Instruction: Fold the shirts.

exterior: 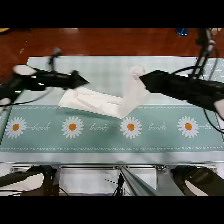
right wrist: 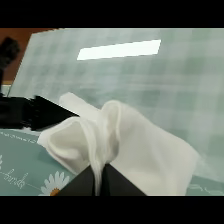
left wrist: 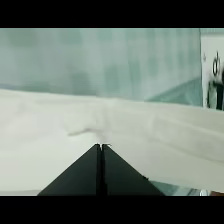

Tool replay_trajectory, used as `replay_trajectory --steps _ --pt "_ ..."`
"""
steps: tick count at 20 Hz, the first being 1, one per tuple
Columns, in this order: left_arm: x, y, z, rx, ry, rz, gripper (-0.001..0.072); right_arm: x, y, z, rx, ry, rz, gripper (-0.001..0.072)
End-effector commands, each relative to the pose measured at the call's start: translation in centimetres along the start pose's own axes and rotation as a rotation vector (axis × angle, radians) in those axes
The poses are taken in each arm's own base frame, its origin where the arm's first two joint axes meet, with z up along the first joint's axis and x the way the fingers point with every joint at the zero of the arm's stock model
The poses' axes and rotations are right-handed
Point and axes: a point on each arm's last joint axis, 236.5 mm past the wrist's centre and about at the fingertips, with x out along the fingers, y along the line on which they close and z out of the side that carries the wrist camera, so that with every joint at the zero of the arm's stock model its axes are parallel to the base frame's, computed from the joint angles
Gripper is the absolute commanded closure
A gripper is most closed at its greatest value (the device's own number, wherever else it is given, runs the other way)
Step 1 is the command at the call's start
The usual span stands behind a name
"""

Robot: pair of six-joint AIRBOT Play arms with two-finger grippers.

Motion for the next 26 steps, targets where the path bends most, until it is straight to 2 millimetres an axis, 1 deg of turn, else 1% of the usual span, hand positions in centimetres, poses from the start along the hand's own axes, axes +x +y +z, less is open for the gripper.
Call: replay_trajectory --steps 1,2,3,4,5,6,8,9,12,15,18,19,20,21,22,23,24,25,26 --pt "-12.8 3.4 5.0 -0.012 -0.256 0.111 0.0689 5.9 3.2 0.7 -0.025 -0.111 0.088 0.0688" --pt "-16.2 4.2 6.0 -0.042 -0.338 0.142 0.0688 7.7 3.8 0.2 -0.004 -0.129 0.111 0.0688" --pt "-18.9 4.7 6.4 -0.057 -0.399 0.165 0.0688 9.6 4.5 -0.5 0.023 -0.139 0.132 0.0688" --pt "-20.7 4.8 6.5 -0.058 -0.437 0.184 0.0688 11.4 5.0 -1.4 0.038 -0.149 0.145 0.0689" --pt "-21.9 4.8 6.5 -0.057 -0.461 0.195 0.0688 12.7 5.6 -2.3 0.032 -0.158 0.156 0.0688" --pt "-22.5 4.6 6.4 -0.052 -0.469 0.198 0.0688 14.2 6.3 -3.4 0.029 -0.15 0.167 0.0688" --pt "-22.2 4.0 6.0 -0.041 -0.452 0.188 0.0688 16.5 7.7 -5.4 0.04 -0.114 0.183 0.0689" --pt "-21.7 3.6 5.7 -0.037 -0.434 0.179 0.0688 17.4 8.9 -6.0 0.033 -0.111 0.2 0.0688" --pt "-20.6 2.7 5.1 -0.019 -0.391 0.156 0.0688 19.7 11.6 -6.4 0.033 -0.122 0.243 0.0688" --pt "-19.8 2.0 4.8 -0.007 -0.37 0.144 0.0688 21.2 13.1 -6.4 0.065 -0.119 0.265 0.0688" --pt "-19.6 1.9 4.7 -0.004 -0.365 0.141 0.0688 21.7 13.7 -7.4 0.078 -0.095 0.272 0.0684" --pt "-19.6 1.9 4.7 -0.004 -0.365 0.141 0.0688 21.7 14.0 -8.0 0.077 -0.08 0.275 0.0592" --pt "-19.6 1.9 4.7 -0.005 -0.365 0.141 0.0688 21.6 14.3 -8.4 0.074 -0.069 0.278 0.0399" --pt "-19.6 2.0 4.7 -0.005 -0.364 0.141 0.0687 21.5 14.5 -8.7 0.072 -0.062 0.281 0.0226" --pt "-19.6 2.0 4.8 -0.006 -0.365 0.141 0.0688 21.3 14.6 -8.7 0.071 -0.054 0.281 0.021" --pt "-19.6 2.0 4.8 -0.006 -0.365 0.141 0.0687 21.0 14.5 -8.4 0.057 -0.047 0.277 0.0211" --pt "-19.6 2.0 4.7 -0.006 -0.364 0.141 0.0687 20.5 13.9 -7.8 0.023 -0.036 0.262 0.0217" --pt "-19.6 2.0 4.8 -0.006 -0.365 0.141 0.0687 19.9 12.7 -7.1 -0.024 -0.013 0.232 0.0217" --pt "-19.6 2.0 4.8 -0.006 -0.365 0.141 0.0687 19.1 10.6 -6.3 -0.078 0.029 0.177 0.0218"
